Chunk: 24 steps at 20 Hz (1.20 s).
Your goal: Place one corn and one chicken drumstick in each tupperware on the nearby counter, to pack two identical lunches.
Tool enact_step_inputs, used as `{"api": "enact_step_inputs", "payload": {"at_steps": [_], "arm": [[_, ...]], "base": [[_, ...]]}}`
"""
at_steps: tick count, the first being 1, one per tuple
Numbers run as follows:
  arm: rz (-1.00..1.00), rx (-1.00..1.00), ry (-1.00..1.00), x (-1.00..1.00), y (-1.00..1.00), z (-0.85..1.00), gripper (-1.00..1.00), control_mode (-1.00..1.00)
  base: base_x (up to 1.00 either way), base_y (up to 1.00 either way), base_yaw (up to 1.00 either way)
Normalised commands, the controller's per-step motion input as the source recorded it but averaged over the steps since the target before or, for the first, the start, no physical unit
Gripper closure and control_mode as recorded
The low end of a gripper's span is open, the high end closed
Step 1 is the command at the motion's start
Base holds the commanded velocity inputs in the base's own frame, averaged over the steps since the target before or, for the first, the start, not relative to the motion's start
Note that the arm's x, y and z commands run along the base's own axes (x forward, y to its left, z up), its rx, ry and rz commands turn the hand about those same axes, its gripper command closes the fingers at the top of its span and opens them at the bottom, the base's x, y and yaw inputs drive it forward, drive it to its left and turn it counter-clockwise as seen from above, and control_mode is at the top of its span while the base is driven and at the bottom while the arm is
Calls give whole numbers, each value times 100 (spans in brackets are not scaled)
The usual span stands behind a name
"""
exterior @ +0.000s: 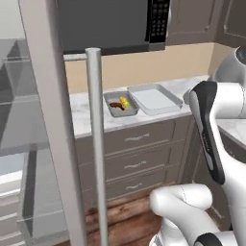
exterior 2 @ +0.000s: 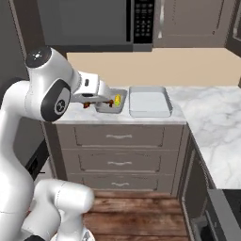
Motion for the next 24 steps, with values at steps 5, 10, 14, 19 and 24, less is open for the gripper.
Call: {"api": "enact_step_inputs", "payload": {"at_steps": [5,10,14,19,24], "arm": [[0,0,0,0,0,0,100,100],[0,0,0,0,0,0,100,100],[0,0,0,0,0,0,100,100],[0,0,0,0,0,0,100,100],[0,0,0,0,0,0,100,100]], "base": [[68,-45,12],[40,-46,8],[42,-24,5],[56,-7,3],[65,0,2]]}}
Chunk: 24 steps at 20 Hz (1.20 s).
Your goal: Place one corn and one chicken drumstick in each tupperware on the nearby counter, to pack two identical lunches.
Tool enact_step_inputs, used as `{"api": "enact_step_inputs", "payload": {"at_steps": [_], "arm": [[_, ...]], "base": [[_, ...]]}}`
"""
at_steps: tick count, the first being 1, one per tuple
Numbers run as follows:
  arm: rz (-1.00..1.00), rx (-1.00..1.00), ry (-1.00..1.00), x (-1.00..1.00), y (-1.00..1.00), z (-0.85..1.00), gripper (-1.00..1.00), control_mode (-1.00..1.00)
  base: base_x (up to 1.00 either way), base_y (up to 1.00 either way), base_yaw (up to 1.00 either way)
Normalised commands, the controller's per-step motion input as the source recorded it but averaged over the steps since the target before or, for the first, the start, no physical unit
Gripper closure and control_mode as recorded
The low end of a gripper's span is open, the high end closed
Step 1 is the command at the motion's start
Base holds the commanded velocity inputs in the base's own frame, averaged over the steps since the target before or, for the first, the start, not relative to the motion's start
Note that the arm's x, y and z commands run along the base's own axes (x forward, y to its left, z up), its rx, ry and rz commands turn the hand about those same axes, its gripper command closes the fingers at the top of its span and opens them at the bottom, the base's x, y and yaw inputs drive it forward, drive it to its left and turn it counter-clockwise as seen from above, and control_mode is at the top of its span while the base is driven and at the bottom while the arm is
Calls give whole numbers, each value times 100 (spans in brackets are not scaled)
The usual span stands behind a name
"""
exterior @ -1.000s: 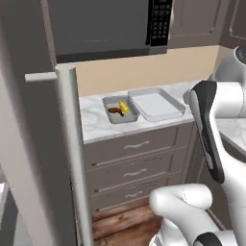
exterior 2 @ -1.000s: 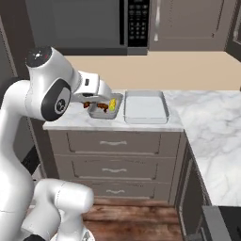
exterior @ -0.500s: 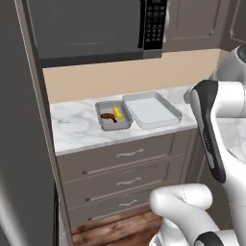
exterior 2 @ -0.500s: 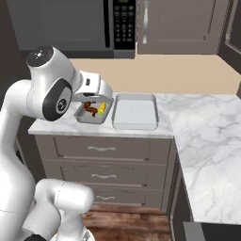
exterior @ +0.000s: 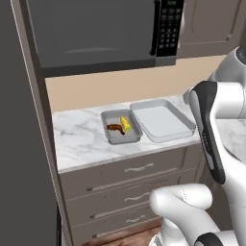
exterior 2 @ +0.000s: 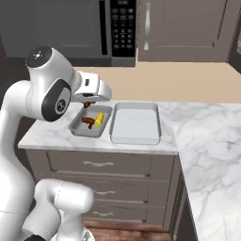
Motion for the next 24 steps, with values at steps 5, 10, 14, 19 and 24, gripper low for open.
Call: {"api": "enact_step_inputs", "payload": {"at_steps": [5,10,14,19,24], "arm": [[0,0,0,0,0,0,100,100],[0,0,0,0,0,0,100,100],[0,0,0,0,0,0,100,100],[0,0,0,0,0,0,100,100],[0,0,14,-3,-40,-39,100,-100]], "base": [[66,-2,2],[56,-6,2],[49,-11,2],[1,-29,0],[0,0,0]]}}
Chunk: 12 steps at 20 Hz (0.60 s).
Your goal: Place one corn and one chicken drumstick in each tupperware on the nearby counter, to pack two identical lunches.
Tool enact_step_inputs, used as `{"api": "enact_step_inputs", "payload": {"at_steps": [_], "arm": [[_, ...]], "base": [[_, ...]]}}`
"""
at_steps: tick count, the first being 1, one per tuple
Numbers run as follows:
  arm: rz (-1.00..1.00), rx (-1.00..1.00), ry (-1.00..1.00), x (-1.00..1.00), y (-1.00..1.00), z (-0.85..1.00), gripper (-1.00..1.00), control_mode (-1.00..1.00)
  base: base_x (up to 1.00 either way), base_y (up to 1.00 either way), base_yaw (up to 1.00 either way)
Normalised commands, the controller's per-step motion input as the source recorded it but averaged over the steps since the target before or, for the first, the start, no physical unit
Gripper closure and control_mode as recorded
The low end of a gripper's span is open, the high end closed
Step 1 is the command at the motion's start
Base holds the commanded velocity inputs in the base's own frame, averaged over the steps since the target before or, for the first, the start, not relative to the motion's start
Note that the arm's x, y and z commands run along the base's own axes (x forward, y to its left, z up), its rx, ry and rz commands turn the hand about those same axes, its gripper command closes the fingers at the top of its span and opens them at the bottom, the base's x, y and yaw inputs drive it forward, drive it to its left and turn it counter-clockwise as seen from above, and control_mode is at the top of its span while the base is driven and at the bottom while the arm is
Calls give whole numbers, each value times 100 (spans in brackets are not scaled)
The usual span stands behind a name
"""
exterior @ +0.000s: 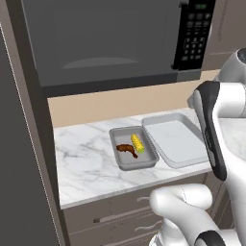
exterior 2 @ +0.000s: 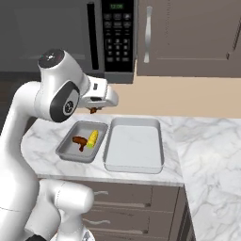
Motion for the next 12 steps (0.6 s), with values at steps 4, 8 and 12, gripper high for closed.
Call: {"api": "enact_step_inputs", "payload": {"at_steps": [4,8,12], "arm": [[1,0,20,0,-24,-65,100,-100],[3,0,18,0,1,-71,100,-100],[1,0,22,1,22,-67,100,-100]], "base": [[0,0,0],[0,0,0],[0,0,0]]}}
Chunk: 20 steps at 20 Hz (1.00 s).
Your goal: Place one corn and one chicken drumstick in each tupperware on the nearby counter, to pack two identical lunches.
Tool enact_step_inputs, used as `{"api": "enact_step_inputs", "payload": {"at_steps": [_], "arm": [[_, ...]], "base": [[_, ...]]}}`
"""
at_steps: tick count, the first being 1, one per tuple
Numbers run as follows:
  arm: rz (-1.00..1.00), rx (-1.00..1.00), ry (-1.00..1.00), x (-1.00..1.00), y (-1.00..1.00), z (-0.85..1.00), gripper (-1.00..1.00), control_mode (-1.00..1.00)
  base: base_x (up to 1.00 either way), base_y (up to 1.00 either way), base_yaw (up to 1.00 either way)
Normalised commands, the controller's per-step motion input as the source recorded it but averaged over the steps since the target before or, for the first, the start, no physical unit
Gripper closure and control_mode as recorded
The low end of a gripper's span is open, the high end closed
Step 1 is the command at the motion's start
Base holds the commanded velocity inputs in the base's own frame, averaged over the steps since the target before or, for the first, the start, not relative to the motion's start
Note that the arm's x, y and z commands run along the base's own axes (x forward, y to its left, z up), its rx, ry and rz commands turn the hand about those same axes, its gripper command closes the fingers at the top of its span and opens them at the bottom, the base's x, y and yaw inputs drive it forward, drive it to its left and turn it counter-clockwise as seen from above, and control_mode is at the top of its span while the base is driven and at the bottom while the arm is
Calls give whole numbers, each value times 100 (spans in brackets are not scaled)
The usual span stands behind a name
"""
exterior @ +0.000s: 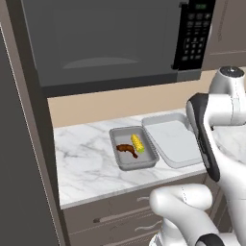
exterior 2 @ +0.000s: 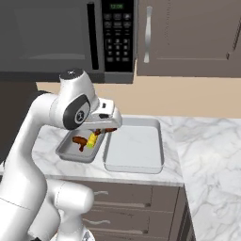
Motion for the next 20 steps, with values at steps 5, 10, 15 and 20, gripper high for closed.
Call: {"api": "enact_step_inputs", "payload": {"at_steps": [5,10,15,20], "arm": [[4,2,16,16,26,-63,100,-100],[11,5,2,22,8,-52,100,-100],[17,6,-1,26,0,-42,100,-100],[14,4,0,36,0,-30,100,-100]], "base": [[0,0,0],[0,0,0],[0,0,0],[0,0,0]]}}
